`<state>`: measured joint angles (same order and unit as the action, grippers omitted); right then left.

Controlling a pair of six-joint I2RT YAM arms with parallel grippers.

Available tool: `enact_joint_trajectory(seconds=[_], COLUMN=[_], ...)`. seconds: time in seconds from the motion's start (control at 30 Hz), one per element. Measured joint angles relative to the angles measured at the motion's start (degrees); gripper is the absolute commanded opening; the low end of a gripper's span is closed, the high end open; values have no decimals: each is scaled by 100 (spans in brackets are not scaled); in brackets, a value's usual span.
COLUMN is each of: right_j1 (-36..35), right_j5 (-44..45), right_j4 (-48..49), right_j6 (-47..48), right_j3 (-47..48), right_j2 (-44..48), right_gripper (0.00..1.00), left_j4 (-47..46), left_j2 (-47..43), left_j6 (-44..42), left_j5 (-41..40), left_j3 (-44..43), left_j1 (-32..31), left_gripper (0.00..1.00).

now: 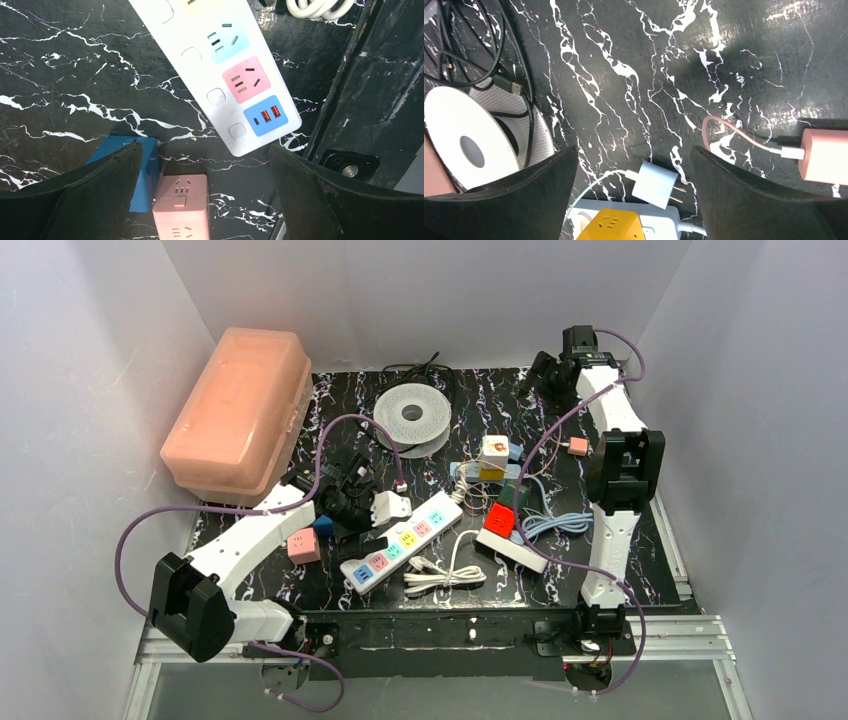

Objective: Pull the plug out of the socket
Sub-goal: Place the plug at the center of the board.

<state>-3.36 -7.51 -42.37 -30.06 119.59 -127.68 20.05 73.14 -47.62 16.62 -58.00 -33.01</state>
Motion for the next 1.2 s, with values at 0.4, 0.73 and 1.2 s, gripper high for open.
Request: enact_joint_trajectory(seconds=[0.4,0.73,1.2], right_j1=[-1843,-3171,-3412], right_j5=[1255,1915,1919], right_j4=[461,658,1727], right_j6=[330,-170,-922], right_j3=[-2618,-4079,-4767], right_j2=[3539,5117,4179], right_gripper=[92,93,94], left_j4=[168,278,295], left_j2=[-35,-105,-221], left_j6=[175,155,98], left_j5=[-118,-122,-122], left_j3=[-101,-140,-144], left_j1=[9,59,66], left_gripper=[98,98,98])
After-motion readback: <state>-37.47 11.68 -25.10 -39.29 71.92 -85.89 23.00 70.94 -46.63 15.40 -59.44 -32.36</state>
